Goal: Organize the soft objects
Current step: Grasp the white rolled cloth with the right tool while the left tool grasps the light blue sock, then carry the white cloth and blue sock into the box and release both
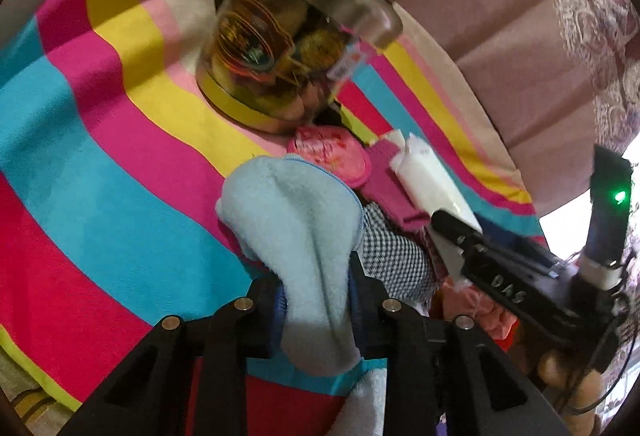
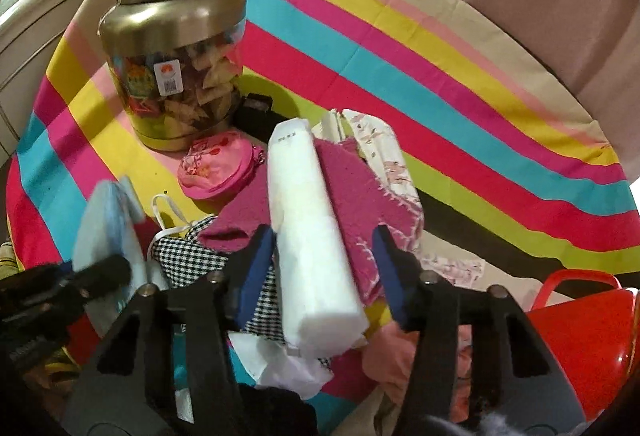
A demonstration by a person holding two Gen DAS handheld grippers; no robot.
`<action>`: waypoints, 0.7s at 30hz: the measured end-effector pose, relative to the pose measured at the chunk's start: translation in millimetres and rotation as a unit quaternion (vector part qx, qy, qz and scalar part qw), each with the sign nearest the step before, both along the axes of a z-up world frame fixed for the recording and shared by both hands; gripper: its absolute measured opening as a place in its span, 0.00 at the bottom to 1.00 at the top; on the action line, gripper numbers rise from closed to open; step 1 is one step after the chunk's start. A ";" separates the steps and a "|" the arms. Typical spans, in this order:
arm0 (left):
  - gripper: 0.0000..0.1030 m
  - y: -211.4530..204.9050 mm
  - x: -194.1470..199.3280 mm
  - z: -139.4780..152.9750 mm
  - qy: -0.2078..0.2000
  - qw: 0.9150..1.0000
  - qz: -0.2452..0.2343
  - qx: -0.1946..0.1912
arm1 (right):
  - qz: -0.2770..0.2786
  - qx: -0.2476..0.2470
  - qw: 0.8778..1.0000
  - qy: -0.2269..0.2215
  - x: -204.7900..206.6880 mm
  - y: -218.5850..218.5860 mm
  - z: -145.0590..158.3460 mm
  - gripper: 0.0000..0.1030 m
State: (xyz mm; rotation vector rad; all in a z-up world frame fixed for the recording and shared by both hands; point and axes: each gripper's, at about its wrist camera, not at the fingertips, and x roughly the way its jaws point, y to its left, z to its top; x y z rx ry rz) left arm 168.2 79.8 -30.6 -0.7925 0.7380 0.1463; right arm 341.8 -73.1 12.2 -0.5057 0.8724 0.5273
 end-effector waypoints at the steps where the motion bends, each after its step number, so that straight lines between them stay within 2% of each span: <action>1: 0.26 2.0 -1.7 -0.2 -0.003 1.000 0.003 0.000 | 0.003 0.002 1.000 0.004 -0.4 1.2 -1.7 0.38; 9: 0.26 0.6 1.0 2.9 -0.015 1.000 0.013 0.000 | -0.014 0.056 0.998 -0.006 -15.0 -12.7 12.9 0.35; 15: 0.26 -1.8 -2.5 8.7 -0.025 1.000 0.019 0.005 | -0.038 0.103 0.994 -0.012 -33.5 -44.4 36.5 0.35; 21: 0.26 -7.8 -7.4 20.5 -0.045 0.999 0.016 0.027 | -0.064 0.135 0.989 -0.021 -60.9 -84.4 59.5 0.35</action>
